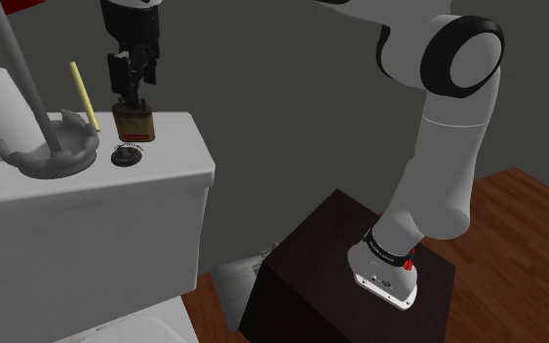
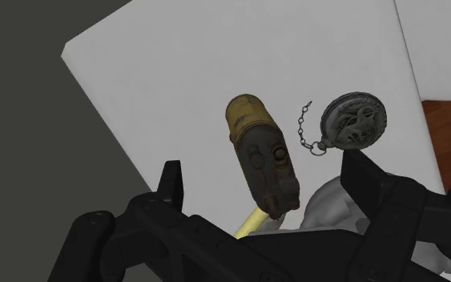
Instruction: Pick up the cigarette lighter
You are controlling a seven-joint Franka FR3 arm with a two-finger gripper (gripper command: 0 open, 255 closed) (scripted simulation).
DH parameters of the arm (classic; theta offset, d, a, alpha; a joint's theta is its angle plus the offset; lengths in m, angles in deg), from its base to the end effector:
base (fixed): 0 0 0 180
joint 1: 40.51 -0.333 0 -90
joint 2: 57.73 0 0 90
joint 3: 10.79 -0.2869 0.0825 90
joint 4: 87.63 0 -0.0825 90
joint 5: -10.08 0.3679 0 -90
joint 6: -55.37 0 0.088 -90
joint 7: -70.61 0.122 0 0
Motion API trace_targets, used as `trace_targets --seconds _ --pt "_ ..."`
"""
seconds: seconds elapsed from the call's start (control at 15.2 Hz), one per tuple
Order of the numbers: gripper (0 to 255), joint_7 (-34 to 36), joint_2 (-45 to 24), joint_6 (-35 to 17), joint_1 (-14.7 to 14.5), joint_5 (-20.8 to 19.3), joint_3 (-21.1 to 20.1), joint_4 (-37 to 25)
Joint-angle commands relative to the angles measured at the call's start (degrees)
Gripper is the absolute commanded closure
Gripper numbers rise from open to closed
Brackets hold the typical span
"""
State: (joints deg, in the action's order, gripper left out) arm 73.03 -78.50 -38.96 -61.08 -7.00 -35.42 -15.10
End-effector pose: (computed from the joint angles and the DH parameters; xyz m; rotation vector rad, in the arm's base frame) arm 0.5028 0.3937 0.5301 2.8186 1.0826 0.1569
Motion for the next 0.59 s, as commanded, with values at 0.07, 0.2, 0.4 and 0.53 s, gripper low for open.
trace_targets --seconds 0.07,0.2,0.4,0.53 --pt "0 0.3 0.1 -2.2 0.2 -0.1 0.0 2.4" --pt "0 0.6 0.4 -3.9 0.5 0.0 0.0 4.4" --pt "0 0.8 0.6 -5.2 0.7 0.1 0.0 5.9" --pt "255 0.8 0.5 -5.1 0.6 0.0 0.0 5.6"
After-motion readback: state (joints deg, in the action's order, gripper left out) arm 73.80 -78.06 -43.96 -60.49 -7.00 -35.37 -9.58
